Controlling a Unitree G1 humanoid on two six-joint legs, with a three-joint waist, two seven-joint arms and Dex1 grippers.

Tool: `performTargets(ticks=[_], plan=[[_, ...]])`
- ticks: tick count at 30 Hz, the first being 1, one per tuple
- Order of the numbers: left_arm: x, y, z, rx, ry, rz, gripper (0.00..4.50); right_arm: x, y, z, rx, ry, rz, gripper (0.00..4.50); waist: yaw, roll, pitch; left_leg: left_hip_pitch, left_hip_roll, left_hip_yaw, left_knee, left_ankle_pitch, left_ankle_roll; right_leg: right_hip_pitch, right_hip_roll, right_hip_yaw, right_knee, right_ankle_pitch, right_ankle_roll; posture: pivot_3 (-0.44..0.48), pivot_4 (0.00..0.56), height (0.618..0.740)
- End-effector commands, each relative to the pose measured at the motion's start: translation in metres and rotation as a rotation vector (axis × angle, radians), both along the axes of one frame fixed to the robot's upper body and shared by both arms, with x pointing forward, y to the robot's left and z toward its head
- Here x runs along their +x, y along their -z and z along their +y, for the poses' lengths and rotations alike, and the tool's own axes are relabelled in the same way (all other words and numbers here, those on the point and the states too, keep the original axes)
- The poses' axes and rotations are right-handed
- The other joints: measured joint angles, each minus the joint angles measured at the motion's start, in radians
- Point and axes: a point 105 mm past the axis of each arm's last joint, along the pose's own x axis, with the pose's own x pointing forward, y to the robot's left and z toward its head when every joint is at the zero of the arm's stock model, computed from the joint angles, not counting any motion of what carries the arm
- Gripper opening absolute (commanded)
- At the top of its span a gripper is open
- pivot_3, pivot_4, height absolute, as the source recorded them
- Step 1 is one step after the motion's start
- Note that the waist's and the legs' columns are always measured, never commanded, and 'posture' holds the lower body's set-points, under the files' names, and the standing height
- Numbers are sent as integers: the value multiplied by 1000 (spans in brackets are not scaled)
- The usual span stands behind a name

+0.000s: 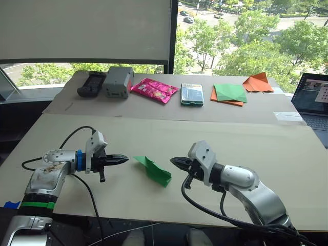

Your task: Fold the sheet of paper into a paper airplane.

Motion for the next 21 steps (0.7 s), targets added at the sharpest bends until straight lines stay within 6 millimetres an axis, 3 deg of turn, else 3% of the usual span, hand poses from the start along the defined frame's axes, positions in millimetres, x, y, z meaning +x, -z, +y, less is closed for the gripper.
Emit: performTargets(ticks=[1, 4, 9, 15, 21], plan=[[-14, -12, -1, -43, -35, -22, 0, -15, -7, -1, 23, -41, -59, 1605, 7, -1, 2, 0, 0, 1, 0, 0, 0, 0, 0, 0, 0, 0, 0, 0, 150, 736], [-21, -14, 0, -63, -76, -26, 768, -26, -2, -2, -5, -83, -77, 2620, 17, -2, 7, -1, 0, 1, 0, -2, -4, -2, -1, 0, 0, 0, 0, 0, 150, 736], [-28, -15, -3, -94, -91, 0, 2492, -30, -4, 6, 23, -142, -101, 4382, 15, -1, 9, -2, 0, 3, 0, -3, -5, -3, -5, -1, -5, -1, -1, 0, 150, 736], [-30, -11, -2, -67, -92, 7, 4455, -41, 1, 17, 60, -253, -24, 4500, 18, -1, 10, -3, -1, 5, 1, -3, -5, -2, -6, -1, -9, 0, 0, 0, 150, 736], [-33, -6, -3, -26, -79, 26, 4455, -43, 7, 31, 100, -328, 34, 4500, 18, -2, 9, -1, 2, 5, 0, -3, -4, -2, -2, -1, -7, 4, 0, 0, 150, 736]])
